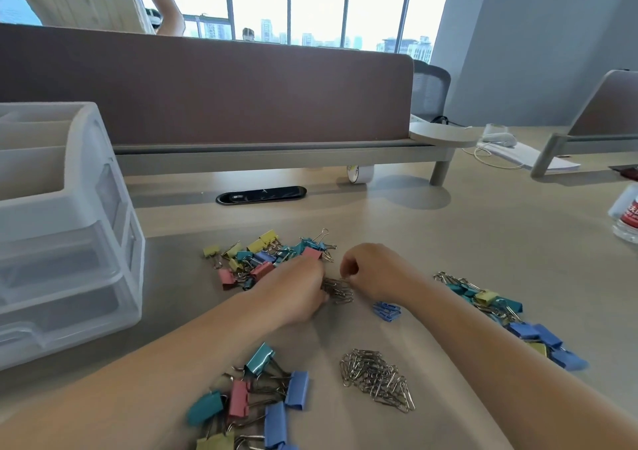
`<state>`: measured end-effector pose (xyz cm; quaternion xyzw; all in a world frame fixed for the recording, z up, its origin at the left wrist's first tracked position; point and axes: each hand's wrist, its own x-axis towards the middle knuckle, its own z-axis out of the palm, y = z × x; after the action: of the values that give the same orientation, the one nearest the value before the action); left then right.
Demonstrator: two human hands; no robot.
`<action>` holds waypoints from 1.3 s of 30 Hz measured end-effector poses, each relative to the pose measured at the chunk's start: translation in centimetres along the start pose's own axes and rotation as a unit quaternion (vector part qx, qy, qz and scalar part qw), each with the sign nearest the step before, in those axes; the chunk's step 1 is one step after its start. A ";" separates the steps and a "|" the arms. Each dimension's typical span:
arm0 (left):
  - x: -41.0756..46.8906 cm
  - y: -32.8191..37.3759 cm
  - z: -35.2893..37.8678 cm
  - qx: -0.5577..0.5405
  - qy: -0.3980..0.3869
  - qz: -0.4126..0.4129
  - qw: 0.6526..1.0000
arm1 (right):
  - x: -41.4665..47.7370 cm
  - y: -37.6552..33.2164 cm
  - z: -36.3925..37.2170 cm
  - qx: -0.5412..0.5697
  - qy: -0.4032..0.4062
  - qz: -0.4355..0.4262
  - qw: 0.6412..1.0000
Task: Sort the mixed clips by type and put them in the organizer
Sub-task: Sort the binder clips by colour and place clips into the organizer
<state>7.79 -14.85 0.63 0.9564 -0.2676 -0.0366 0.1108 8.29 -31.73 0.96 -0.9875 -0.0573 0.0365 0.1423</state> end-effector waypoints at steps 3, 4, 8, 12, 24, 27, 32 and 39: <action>0.2 0.4 -0.1 -0.013 -0.002 0.000 1.000 | -0.8 -0.9 -0.3 -0.020 -0.018 -0.027 0.999; 0.2 0.4 -0.1 -0.013 -0.003 0.001 1.000 | -1.1 -1.0 -0.3 -0.022 -0.024 -0.033 0.999; -0.3 0.4 0.0 -0.024 -0.006 0.004 1.000 | -2.3 -1.3 -0.5 -0.029 -0.036 -0.049 0.998; -1.0 0.5 0.0 -0.057 -0.028 0.007 0.998 | -3.3 -1.4 -1.1 -0.008 -0.054 -0.052 0.997; -1.3 0.9 0.2 -0.063 -0.030 -0.005 0.998 | -3.9 -2.1 -1.0 -0.052 -0.071 -0.057 0.995; -1.6 1.1 0.1 -0.079 -0.032 -0.011 0.996 | -4.6 -2.3 -1.1 -0.061 -0.082 -0.062 0.993; -3.2 2.1 -0.2 -0.078 -0.036 -0.001 0.996 | -6.7 -2.3 -1.7 -0.039 -0.093 -0.058 0.993; -4.5 4.0 0.1 -0.063 -0.043 0.003 0.997 | -8.8 -2.3 -1.8 -0.033 -0.101 -0.059 0.993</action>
<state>1.92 -15.89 1.55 0.9443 -0.2725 -0.0936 0.1591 -0.51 -31.12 3.86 -0.9778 -0.1310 0.1253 0.1053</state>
